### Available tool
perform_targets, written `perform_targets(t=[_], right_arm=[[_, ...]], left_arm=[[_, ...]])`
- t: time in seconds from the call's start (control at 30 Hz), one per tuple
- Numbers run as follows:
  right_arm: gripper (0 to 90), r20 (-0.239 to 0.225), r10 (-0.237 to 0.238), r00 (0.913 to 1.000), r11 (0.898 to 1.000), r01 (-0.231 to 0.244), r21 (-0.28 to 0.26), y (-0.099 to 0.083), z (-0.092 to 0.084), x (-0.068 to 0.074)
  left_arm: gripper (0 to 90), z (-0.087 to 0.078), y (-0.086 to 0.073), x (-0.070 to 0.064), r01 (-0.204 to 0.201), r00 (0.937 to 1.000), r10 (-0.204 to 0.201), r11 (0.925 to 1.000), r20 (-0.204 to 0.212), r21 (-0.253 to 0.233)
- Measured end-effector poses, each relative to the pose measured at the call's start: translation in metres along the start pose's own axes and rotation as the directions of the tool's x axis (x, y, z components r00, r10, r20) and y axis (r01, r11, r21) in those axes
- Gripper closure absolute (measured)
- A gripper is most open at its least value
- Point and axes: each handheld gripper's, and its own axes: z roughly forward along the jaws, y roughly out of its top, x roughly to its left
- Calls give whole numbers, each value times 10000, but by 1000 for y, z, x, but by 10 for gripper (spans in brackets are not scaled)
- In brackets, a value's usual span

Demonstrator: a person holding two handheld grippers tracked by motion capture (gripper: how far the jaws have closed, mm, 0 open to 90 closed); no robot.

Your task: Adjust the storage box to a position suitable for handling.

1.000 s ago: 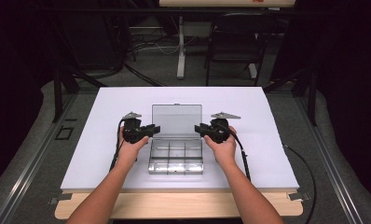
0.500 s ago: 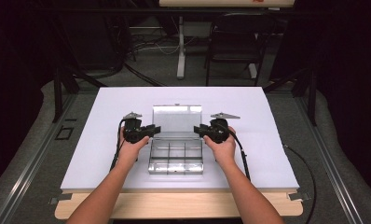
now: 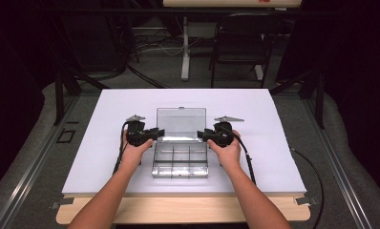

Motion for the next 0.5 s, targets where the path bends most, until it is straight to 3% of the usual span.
perform_targets(t=[0.5], right_arm=[[560,-5,212,9998,9997,-212,153,-1,3,-1]], left_arm=[[585,3,-1,2,89,9999,-89,9999,53,106]])
